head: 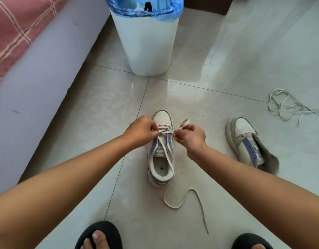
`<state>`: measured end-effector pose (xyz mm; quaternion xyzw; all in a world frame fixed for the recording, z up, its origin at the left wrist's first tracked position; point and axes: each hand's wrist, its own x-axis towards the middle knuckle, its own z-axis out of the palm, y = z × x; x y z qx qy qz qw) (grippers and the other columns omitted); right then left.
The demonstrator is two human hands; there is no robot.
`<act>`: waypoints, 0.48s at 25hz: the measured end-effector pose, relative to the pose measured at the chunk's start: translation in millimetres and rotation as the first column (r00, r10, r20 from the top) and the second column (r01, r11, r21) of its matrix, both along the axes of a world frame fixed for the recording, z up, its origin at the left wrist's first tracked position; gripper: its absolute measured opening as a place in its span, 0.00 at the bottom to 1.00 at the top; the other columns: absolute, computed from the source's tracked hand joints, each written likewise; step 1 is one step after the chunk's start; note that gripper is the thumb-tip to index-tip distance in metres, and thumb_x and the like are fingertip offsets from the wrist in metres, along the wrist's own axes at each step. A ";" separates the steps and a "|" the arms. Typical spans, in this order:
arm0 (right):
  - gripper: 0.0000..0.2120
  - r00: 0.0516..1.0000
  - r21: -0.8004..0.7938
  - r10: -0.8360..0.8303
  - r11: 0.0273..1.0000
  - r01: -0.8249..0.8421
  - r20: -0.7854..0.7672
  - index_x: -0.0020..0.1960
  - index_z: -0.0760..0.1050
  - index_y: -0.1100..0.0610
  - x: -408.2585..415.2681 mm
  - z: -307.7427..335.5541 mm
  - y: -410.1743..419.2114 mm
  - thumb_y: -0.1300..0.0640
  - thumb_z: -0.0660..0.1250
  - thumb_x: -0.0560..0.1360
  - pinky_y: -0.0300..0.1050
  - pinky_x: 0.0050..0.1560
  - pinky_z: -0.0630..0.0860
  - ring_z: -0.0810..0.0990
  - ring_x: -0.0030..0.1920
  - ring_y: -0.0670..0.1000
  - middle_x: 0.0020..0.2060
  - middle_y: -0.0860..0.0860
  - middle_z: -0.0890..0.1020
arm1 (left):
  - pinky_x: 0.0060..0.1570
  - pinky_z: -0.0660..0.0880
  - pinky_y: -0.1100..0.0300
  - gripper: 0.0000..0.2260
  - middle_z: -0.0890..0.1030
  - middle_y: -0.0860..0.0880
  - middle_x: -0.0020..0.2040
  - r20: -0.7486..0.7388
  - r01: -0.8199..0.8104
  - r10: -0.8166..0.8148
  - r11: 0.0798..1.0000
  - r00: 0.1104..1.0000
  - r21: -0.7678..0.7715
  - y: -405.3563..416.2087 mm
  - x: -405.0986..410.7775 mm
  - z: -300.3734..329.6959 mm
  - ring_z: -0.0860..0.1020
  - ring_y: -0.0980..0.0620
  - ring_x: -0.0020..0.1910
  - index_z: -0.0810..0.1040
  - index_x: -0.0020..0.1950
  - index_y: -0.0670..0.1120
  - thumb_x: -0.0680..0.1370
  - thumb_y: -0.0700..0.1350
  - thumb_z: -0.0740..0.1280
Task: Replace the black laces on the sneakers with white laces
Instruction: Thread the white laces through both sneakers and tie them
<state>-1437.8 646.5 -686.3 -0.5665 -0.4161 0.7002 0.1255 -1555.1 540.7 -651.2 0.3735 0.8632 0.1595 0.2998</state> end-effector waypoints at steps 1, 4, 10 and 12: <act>0.10 1.000 0.011 0.000 1.000 0.000 -0.007 0.43 0.71 0.60 0.0 0.3 -1.0 0.73 0.67 0.72 0.39 0.38 0.80 0.79 0.34 0.51 0.37 0.57 0.77 | 0.50 0.70 0.60 0.07 0.70 0.50 0.45 -0.010 0.021 -0.022 1.000 1.000 -0.012 -0.6 3.3 -4.1 0.73 0.51 0.49 0.83 0.51 0.45 0.76 0.45 0.67; 0.11 1.000 0.039 -0.004 0.999 0.005 -0.009 0.43 0.71 0.59 0.3 0.8 -2.2 0.73 0.67 0.72 0.41 0.42 0.80 0.79 0.37 0.52 0.38 0.57 0.78 | 0.53 0.69 0.59 0.09 0.70 0.48 0.49 -0.030 0.051 -0.051 0.999 0.998 -0.013 4.8 15.3 -15.9 0.72 0.48 0.55 0.83 0.54 0.47 0.76 0.46 0.67; 0.12 0.999 0.102 0.041 0.994 -0.041 0.000 0.43 0.72 0.58 0.0 3.3 -2.4 0.73 0.67 0.71 0.44 0.45 0.80 0.80 0.40 0.54 0.39 0.57 0.78 | 0.53 0.70 0.57 0.08 0.73 0.44 0.53 -0.032 -0.061 0.062 0.997 0.998 0.048 13.2 22.8 -27.1 0.72 0.46 0.57 0.83 0.52 0.45 0.75 0.43 0.67; 0.12 0.999 0.111 0.048 0.993 -0.047 -0.001 0.43 0.72 0.58 0.3 3.2 -2.5 0.73 0.67 0.71 0.44 0.45 0.80 0.80 0.39 0.54 0.39 0.57 0.78 | 0.53 0.70 0.57 0.08 0.73 0.44 0.53 -0.019 -0.073 0.074 0.996 0.997 0.059 12.3 22.6 -28.8 0.73 0.46 0.56 0.82 0.51 0.45 0.75 0.44 0.67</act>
